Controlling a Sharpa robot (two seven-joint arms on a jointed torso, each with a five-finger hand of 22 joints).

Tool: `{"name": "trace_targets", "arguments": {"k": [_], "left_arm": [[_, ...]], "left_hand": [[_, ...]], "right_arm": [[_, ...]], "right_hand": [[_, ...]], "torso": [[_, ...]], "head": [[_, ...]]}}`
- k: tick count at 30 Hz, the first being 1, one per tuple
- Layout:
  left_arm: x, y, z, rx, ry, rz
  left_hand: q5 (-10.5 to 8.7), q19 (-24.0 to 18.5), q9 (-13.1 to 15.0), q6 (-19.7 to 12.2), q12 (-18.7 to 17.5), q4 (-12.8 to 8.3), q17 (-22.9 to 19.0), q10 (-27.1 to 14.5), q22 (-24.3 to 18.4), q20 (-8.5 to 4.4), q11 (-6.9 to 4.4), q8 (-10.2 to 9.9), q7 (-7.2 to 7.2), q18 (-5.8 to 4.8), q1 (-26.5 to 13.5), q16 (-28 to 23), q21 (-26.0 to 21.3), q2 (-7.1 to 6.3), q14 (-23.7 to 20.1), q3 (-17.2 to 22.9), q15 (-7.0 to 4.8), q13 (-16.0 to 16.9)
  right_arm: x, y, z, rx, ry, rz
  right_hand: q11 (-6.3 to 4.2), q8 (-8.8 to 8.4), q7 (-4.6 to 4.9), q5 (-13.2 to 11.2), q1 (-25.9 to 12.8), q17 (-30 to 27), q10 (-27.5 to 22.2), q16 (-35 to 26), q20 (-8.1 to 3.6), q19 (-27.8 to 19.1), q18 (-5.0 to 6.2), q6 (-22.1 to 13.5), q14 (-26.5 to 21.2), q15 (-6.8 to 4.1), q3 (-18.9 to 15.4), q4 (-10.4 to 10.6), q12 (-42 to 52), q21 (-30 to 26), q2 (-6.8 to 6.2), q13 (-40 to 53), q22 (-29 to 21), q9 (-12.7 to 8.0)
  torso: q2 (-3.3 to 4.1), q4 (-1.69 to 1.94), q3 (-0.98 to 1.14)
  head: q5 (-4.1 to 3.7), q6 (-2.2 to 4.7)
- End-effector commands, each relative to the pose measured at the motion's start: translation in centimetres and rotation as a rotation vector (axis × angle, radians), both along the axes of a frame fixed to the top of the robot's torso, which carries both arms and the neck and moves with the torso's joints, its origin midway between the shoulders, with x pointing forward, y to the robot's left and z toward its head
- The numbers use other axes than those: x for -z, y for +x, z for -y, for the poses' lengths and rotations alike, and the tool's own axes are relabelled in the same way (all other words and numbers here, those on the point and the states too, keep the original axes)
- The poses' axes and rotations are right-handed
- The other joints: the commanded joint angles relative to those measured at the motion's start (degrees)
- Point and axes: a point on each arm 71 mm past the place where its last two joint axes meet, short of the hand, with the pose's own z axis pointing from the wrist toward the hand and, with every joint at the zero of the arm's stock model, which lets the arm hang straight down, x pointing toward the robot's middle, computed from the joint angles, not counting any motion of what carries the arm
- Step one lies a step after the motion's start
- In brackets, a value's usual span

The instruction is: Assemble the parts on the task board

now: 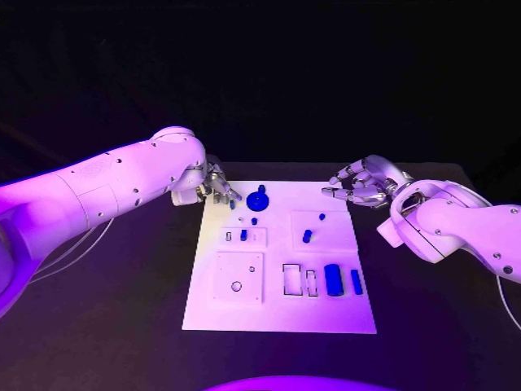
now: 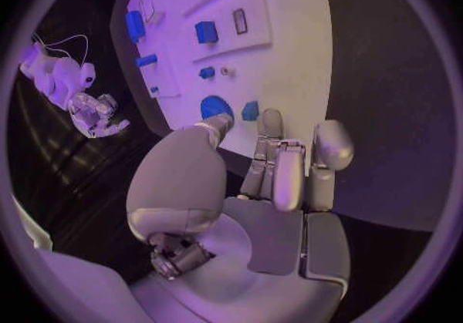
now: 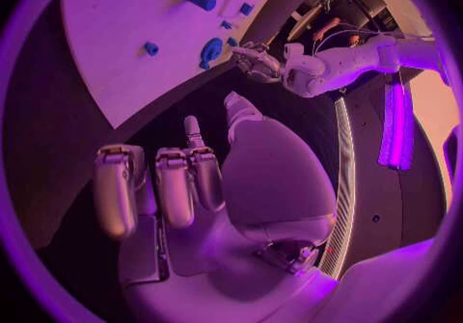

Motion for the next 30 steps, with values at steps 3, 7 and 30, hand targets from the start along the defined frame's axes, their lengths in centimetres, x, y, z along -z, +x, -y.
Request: {"name": "trace_targets", "arguments": {"k": [3,7,30], "left_arm": [[0.19,-0.20,0.47,0.016,-0.027,-0.036],[0.27,-0.20,0.54,0.015,-0.030,-0.039],[0.72,-0.07,0.43,-0.016,-0.034,-0.021]], "left_hand": [[0.15,0.5,-0.2,0.9,0.4,0.0,2.4,0.2,0.3,-0.03,-0.47,0.5,-0.10,0.41,1.2,0.4,0.3,0.38,0.8,-0.1,-0.42,-0.1],[0.19,0.7,-0.4,1.1,0.5,0.0,2.5,0.3,0.6,-0.12,-0.59,0.7,-0.22,0.34,1.9,0.5,0.5,0.86,0.8,0.2,-0.52,-0.2],[-0.13,1.3,-1.1,1.9,1.3,-0.7,2.7,1.1,1.7,-0.76,-1.54,2.6,-1.24,0.15,8.8,0.9,1.1,3.80,1.0,4.3,-1.37,-0.4]], "right_arm": [[-0.02,-0.04,-0.17,-0.015,-0.001,0.006],[0.00,-0.04,-0.19,-0.016,-0.002,0.004],[0.02,-0.04,-0.17,-0.016,0.001,0.000]], "right_hand": [[-0.09,0.26,0.16,0.3,0.0,9.8,3.0,-0.3,0.06,3.2,1.07,-0.4,4.8,0.08,-0.2,0.0,-0.1,-0.3,0.57,11.9,11.3,0.1],[-0.09,0.27,0.16,0.3,0.0,9.8,3.0,-0.3,0.05,3.2,1.08,-0.3,4.8,0.08,-0.2,0.0,-0.1,-0.4,0.61,11.9,11.3,0.1],[-0.09,0.29,0.16,0.4,0.0,9.8,2.9,-0.4,0.05,3.2,1.11,-0.4,4.8,0.08,-0.2,0.0,-0.2,-0.5,0.86,11.8,11.2,0.1]], "torso": [[0.03,0.04,0.00],[0.02,-0.03,0.04],[0.01,-0.02,0.03]], "head": [[0.12,0.00],[0.19,-0.10],[0.08,-0.10]]}}
